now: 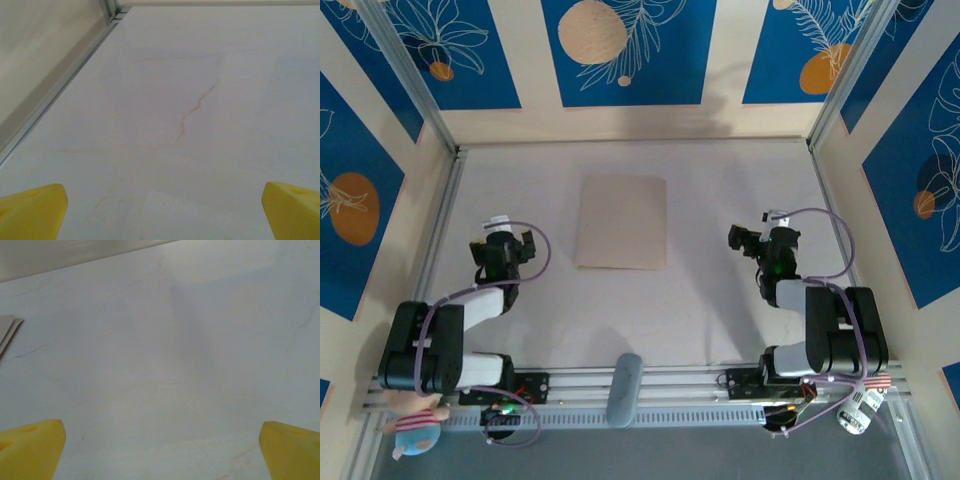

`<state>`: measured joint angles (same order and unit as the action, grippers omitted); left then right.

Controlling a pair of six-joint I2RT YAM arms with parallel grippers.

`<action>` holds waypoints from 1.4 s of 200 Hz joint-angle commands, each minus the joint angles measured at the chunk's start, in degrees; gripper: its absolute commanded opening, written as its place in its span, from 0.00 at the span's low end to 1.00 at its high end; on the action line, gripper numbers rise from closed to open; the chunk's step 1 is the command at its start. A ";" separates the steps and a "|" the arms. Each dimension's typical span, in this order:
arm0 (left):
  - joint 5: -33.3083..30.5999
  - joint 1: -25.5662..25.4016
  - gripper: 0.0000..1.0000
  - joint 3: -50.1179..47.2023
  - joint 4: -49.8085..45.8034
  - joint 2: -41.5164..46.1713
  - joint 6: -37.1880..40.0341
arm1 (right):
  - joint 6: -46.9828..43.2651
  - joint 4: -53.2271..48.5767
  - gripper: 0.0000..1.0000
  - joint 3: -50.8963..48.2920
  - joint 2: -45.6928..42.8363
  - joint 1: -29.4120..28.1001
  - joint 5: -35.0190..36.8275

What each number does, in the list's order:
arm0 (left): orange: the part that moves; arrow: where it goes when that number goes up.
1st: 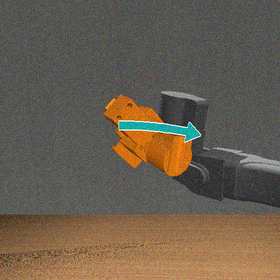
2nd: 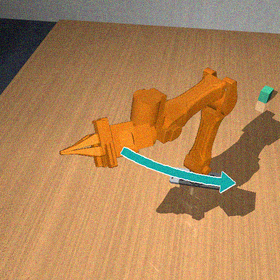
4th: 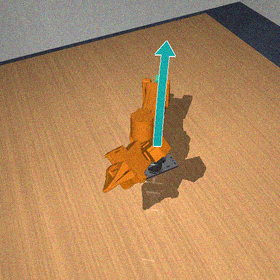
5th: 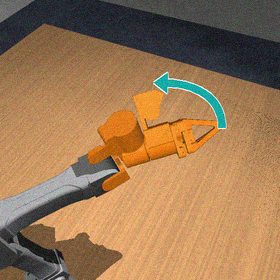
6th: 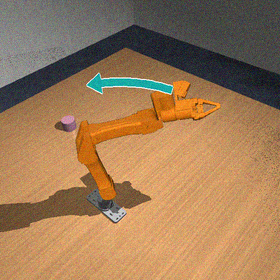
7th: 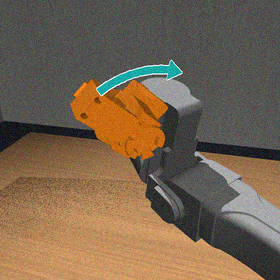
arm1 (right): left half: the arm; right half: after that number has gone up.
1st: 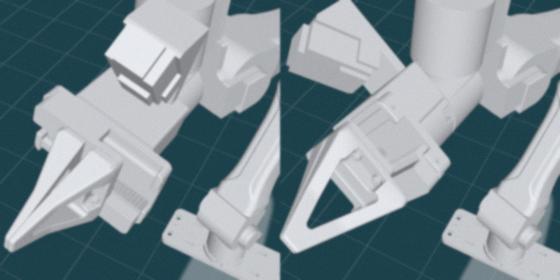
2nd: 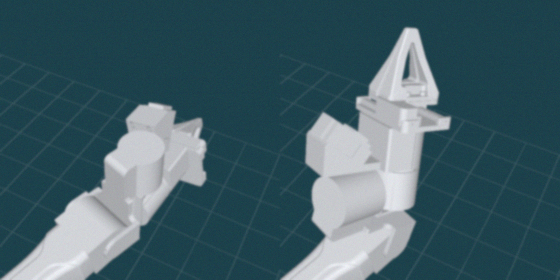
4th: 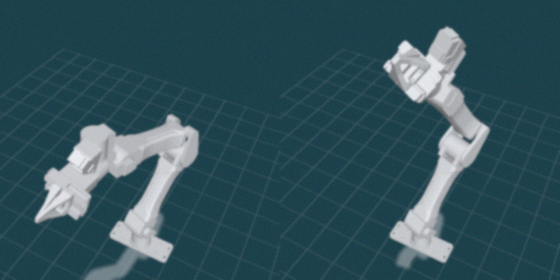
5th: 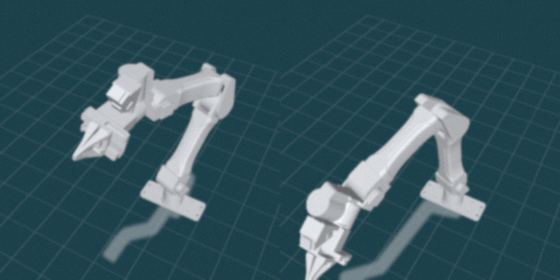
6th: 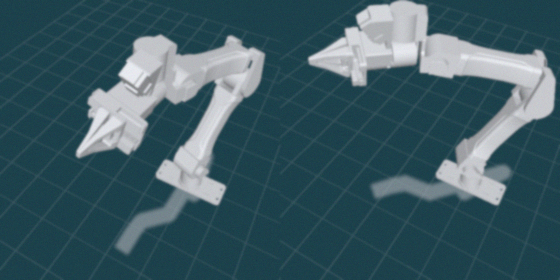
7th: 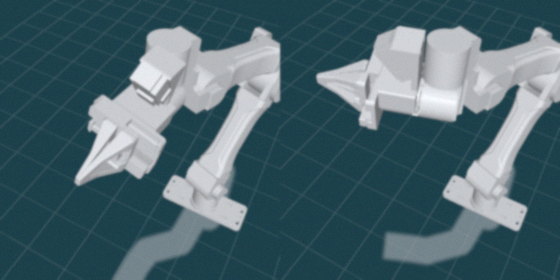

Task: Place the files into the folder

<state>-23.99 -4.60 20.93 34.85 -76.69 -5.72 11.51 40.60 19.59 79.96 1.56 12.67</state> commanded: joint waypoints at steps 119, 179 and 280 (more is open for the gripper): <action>13.55 0.92 1.00 -8.55 35.94 -13.16 5.20 | -6.17 5.28 0.99 4.41 7.28 -1.38 -9.44; 11.75 0.73 1.00 -2.26 23.80 -12.67 5.23 | -6.17 5.36 0.99 4.40 7.25 -1.42 -9.35; 15.46 0.27 1.00 -0.35 20.30 -12.79 7.21 | -6.19 5.34 0.99 4.46 7.30 -1.46 -9.32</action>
<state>-10.79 -4.51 19.44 56.05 -89.89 0.10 5.19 45.63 22.83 87.13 0.12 4.23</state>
